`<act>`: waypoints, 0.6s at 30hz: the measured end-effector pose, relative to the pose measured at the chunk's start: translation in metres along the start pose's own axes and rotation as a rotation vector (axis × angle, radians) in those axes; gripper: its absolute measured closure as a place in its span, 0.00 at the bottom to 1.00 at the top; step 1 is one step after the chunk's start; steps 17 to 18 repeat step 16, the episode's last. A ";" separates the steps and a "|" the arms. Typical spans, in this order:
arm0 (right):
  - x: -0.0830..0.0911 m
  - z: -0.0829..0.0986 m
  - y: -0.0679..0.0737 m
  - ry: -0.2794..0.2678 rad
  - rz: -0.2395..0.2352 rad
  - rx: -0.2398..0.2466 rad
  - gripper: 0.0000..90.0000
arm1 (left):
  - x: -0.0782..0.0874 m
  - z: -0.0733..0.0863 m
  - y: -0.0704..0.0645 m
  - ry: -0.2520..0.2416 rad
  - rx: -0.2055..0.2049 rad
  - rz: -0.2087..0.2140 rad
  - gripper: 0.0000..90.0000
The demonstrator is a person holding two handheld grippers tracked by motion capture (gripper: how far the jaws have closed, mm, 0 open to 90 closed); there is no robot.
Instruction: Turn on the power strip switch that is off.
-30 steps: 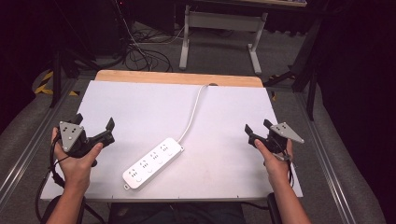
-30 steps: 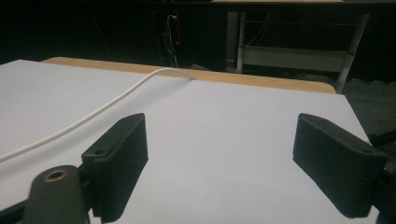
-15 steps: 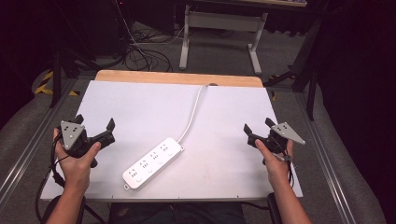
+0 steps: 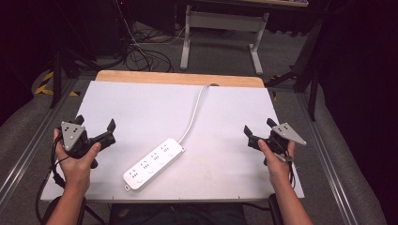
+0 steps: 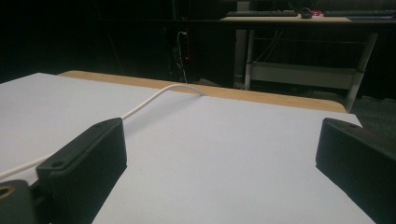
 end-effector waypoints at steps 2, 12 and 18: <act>0.000 0.000 0.000 0.001 0.001 0.000 0.03 | 0.000 0.000 0.000 0.000 -0.002 0.001 0.01; 0.000 0.000 0.000 -0.001 0.005 -0.001 0.03 | 0.000 0.000 0.000 -0.001 -0.001 0.003 0.01; 0.000 0.000 0.000 0.003 0.004 -0.002 0.03 | 0.000 0.001 0.000 0.000 -0.001 0.000 0.02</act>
Point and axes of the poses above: each handheld gripper's, and its own axes: x roughly backward along the jaws, z roughly out of its underside, y roughly to its left, the point moved 8 cm from there along -x, roughly forward along the jaws, and after that the axes turned 13 degrees about -z, right-handed, at the moved point
